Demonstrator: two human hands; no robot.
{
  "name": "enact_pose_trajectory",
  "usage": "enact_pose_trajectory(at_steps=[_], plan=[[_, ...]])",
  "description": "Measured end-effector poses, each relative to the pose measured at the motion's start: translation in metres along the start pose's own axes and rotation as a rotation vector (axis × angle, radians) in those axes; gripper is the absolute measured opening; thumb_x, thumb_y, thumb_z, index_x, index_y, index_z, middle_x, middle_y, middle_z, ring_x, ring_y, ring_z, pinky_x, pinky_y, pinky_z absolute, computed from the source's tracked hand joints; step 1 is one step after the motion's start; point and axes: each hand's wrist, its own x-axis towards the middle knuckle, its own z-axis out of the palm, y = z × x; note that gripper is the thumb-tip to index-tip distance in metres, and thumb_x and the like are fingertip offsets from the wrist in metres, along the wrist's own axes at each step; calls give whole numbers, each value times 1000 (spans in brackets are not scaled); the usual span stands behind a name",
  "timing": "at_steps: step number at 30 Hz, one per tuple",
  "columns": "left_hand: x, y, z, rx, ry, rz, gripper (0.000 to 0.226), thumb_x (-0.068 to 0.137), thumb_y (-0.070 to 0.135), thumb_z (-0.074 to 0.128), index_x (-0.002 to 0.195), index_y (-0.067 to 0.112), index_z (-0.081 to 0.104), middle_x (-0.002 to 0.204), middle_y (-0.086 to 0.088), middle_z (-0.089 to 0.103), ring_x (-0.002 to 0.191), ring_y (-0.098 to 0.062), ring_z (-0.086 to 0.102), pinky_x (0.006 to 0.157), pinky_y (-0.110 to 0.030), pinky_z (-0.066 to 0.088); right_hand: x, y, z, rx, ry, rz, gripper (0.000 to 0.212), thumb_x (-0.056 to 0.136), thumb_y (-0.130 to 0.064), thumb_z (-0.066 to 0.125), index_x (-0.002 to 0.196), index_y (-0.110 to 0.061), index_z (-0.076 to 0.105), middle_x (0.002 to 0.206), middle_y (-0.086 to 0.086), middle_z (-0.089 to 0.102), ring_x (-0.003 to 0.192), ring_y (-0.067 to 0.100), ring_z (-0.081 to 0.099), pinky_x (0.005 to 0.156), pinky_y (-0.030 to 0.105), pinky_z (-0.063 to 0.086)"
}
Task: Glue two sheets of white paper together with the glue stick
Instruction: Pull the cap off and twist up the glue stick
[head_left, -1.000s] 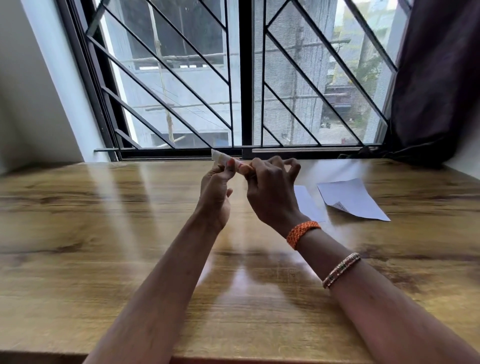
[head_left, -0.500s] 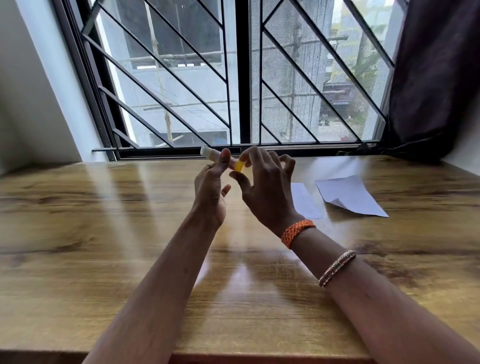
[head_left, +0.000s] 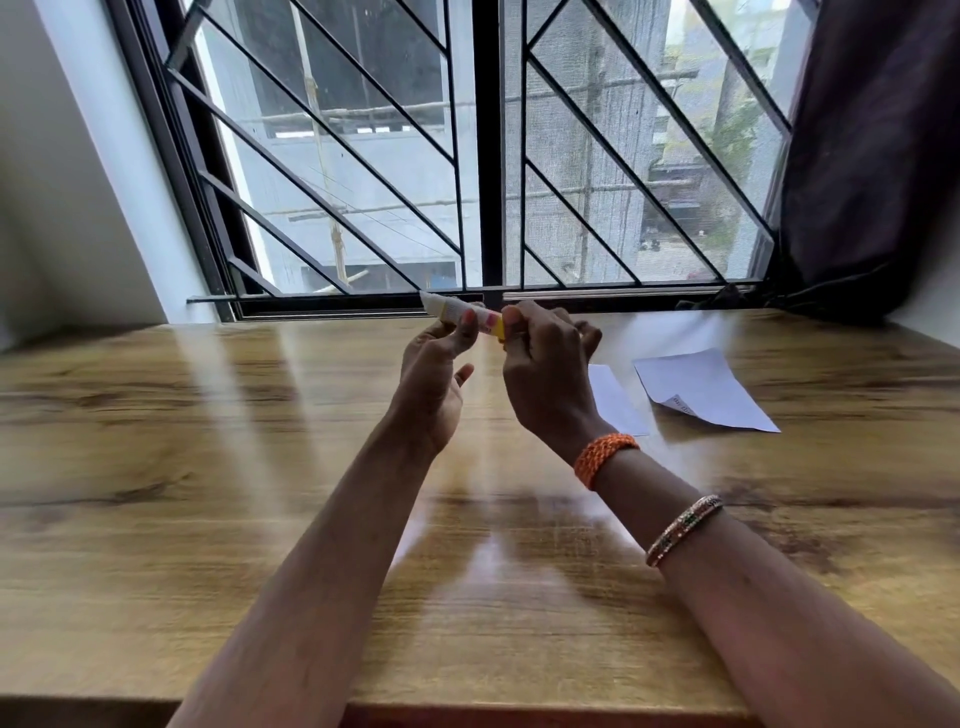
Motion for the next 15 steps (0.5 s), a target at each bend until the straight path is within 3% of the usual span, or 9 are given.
enact_pose_trajectory(at_steps=[3,6,11,15], plan=[[0,-1,1,26,-9,3,10,89,21,53,81,23,60,79,22,68,95,6,51,88,-34,31,-1,1,-1,1,28,-44,19,94,-27,35,82,-18,48,71,-4,54,81,24,55,85,40,26],[0,-1,-2,9,24,15,8,89,30,54,86,24,58,95,16,64,99,6,50,89,-34,31,-3,-3,-2,42,2,-112,16,88,-23,51,99,-11,52,78,-1,60,83,21,57,87,41,27],[2,3,-6,-48,59,5,33,87,40,54,110,18,60,126,8,58,102,7,44,94,-34,29,-7,-8,1,-136,23,-237,26,79,-12,64,103,-12,55,89,-1,61,88,23,56,83,40,28],[1,1,-4,-46,63,0,27,85,39,57,101,20,64,106,14,61,95,9,46,96,-36,32,-5,-3,-1,-181,62,-199,23,80,-13,65,102,-14,59,96,3,61,94,25,56,84,39,29]])
